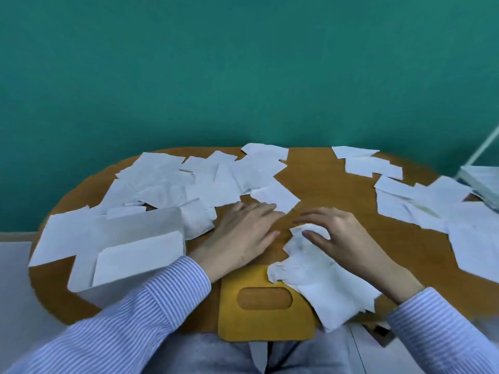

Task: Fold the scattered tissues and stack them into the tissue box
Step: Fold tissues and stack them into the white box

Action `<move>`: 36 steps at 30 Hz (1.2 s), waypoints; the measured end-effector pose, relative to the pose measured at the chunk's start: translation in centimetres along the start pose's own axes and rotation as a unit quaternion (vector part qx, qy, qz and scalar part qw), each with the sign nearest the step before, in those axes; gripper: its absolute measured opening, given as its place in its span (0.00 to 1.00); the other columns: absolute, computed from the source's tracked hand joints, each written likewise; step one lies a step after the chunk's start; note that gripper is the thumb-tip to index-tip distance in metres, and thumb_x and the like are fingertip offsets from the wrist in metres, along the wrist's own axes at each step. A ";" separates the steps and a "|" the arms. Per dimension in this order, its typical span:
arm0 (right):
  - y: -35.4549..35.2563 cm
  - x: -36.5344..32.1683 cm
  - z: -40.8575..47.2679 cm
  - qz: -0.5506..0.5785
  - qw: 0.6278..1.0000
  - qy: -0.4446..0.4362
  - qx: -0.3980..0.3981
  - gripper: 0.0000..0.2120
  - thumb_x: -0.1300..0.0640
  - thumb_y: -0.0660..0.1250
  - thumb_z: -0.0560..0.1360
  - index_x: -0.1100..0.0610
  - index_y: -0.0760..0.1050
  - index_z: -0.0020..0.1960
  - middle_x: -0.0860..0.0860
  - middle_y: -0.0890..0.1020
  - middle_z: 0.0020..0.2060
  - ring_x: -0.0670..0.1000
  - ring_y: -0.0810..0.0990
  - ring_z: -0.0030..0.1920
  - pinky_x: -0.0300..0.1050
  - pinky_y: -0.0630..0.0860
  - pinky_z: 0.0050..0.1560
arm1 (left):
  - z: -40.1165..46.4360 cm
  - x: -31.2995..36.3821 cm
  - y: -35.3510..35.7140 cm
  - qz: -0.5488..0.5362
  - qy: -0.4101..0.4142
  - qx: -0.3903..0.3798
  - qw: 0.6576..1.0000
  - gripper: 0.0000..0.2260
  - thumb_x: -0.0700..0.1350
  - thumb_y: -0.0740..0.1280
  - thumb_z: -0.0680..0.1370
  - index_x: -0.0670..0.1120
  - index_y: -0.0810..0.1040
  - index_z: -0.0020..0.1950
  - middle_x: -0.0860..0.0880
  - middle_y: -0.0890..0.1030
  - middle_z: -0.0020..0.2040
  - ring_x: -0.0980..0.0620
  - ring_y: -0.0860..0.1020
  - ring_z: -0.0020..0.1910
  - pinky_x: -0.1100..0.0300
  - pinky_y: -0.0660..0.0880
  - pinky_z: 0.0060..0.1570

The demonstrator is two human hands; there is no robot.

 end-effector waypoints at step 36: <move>3.4 11.6 -6.4 -0.032 0.993 0.113 -0.024 0.07 0.49 0.69 0.77 0.45 0.77 0.55 0.45 0.74 0.49 0.46 0.66 0.48 0.44 0.67 0.48 | 4.5 6.9 8.3 -0.036 0.102 0.007 0.994 0.10 0.55 0.65 0.81 0.57 0.82 0.58 0.57 0.75 0.46 0.55 0.70 0.47 0.57 0.64 0.45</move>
Point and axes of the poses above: each hand's wrist, its own z-axis towards the middle knuckle, its own y-axis out of the palm, x = y × z, the point moved 8 cm from there along z, towards the middle knuckle
